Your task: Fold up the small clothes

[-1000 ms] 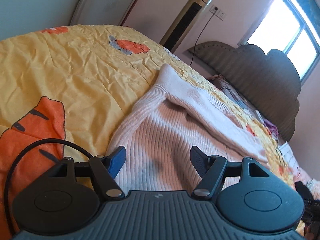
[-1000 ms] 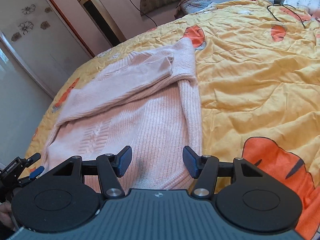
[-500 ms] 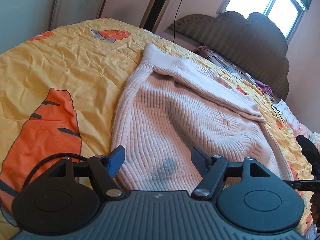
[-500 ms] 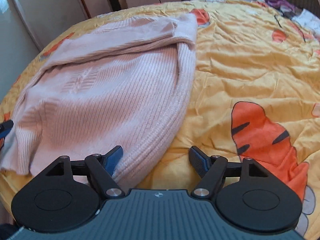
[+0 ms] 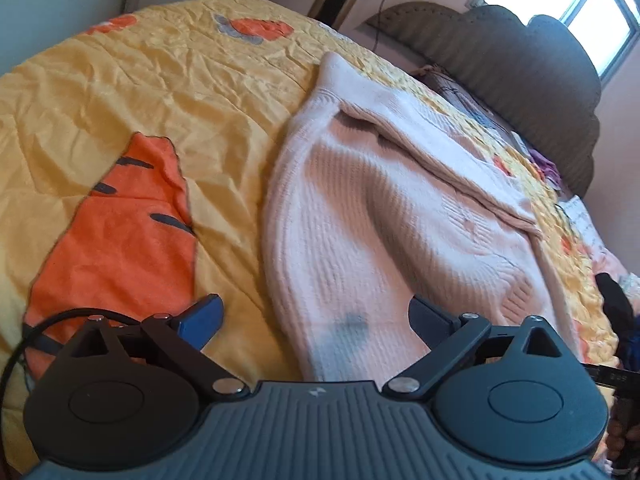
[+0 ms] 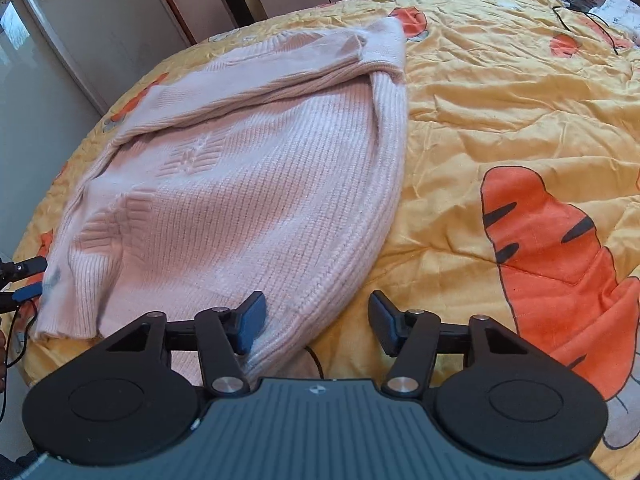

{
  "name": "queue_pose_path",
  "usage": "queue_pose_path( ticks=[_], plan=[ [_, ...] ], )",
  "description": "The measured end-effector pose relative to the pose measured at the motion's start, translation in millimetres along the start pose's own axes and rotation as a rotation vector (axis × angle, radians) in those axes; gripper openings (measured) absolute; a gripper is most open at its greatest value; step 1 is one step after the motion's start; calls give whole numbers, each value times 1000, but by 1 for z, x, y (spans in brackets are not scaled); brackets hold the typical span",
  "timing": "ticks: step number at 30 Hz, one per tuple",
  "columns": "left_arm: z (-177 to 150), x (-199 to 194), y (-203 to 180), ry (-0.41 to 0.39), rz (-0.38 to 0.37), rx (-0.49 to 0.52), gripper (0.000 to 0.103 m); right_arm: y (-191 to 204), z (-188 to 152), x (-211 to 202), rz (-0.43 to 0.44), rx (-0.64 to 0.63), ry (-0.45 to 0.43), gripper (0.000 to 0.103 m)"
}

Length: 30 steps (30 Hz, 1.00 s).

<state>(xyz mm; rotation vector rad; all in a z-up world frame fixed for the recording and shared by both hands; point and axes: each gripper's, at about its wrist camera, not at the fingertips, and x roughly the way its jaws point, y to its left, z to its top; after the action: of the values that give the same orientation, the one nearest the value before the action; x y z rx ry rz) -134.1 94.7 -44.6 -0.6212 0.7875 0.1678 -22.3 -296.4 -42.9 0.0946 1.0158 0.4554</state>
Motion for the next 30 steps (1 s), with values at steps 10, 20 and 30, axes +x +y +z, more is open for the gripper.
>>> queue_pose_path(
  ticks=[10, 20, 30],
  plan=[
    [-1, 9, -5, 34, -61, -52, 99, -20, -4, -6, 140, 108, -7, 48],
    [-4, 12, -5, 37, 15, -31, 19, -25, -3, 5, 291, 226, 45, 77],
    [-13, 22, -31, 9, 34, 176, 14, -19, -12, 0, 169, 111, 26, 13]
  ],
)
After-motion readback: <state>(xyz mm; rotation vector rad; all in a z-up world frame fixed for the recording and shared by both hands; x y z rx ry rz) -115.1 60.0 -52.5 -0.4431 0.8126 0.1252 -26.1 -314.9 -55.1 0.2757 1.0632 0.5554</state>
